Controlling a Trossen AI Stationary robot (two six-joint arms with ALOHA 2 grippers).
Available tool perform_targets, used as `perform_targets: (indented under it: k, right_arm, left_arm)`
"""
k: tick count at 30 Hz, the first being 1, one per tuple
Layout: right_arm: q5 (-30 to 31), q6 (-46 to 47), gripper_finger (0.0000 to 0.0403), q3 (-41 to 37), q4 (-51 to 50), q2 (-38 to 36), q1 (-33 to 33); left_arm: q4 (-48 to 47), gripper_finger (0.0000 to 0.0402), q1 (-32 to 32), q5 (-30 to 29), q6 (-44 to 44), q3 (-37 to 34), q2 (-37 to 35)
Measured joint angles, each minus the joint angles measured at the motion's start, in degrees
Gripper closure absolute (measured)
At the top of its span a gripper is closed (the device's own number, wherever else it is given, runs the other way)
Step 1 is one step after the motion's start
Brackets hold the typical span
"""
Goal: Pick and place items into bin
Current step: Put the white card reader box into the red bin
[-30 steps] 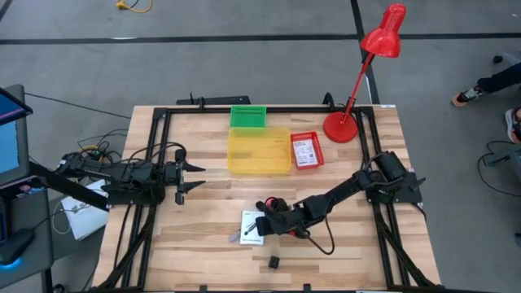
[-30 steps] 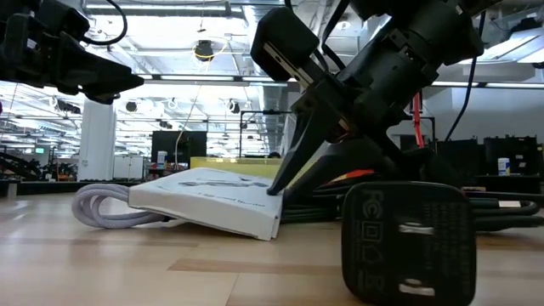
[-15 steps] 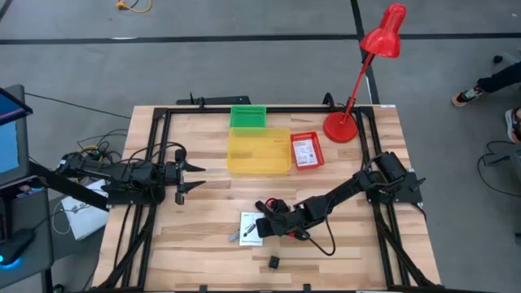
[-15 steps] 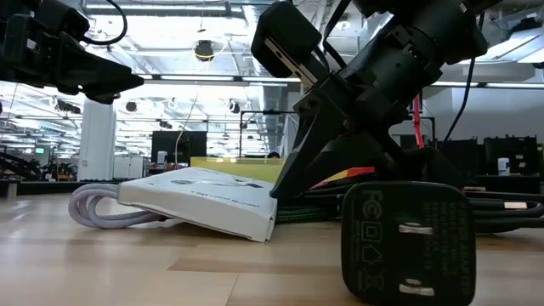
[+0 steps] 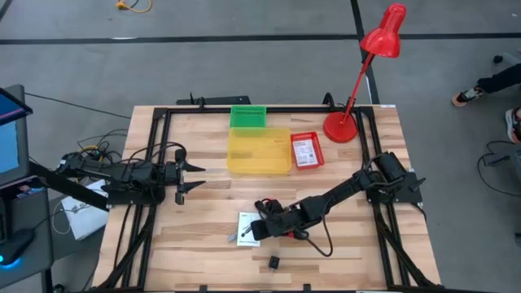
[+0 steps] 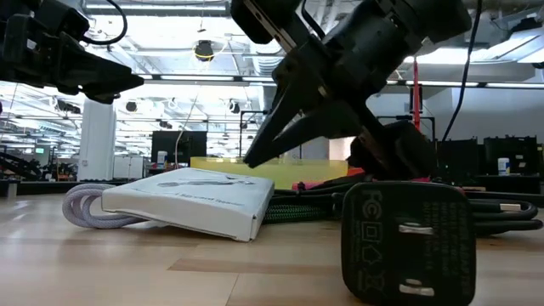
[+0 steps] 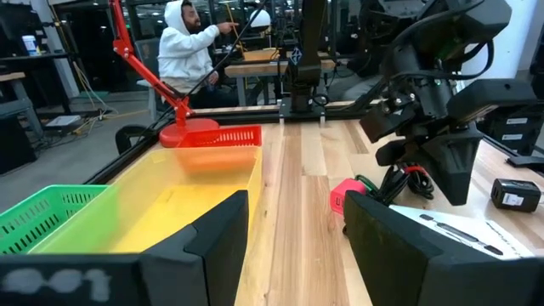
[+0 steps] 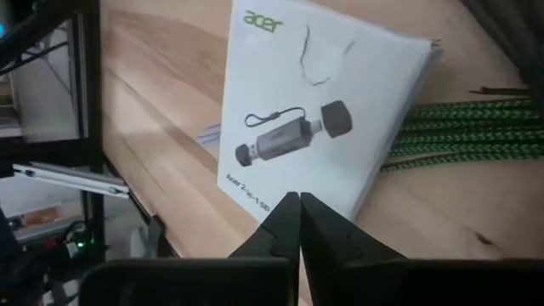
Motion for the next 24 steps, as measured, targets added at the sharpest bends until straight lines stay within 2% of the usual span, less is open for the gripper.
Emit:
perform_targets:
  k: [4, 9, 16, 24]
  right_arm:
    - [0.7, -2.9, 0.0403, 1.6, -4.5, -1.1, 0.0]
    - [4.5, -10.1, 0.0403, 4.3, -12.2, -4.1, 0.2]
    - [12.4, -21.0, 0.0403, 6.6, -26.9, -9.4, 1.3]
    - [20.9, -25.8, 0.0403, 6.8, -45.2, -15.3, 3.9]
  left_arm:
    - [0.0, 0.0217, 0.0, 0.0, -0.6, 0.0, 0.0]
    - [0.0, 0.0217, 0.0, 0.0, -0.3, 0.0, 0.0]
    - [0.0, 0.0217, 0.0, 0.0, -0.5, 0.0, 0.1]
    - [0.0, 0.0217, 0.0, 0.0, 0.0, 0.0, 0.0]
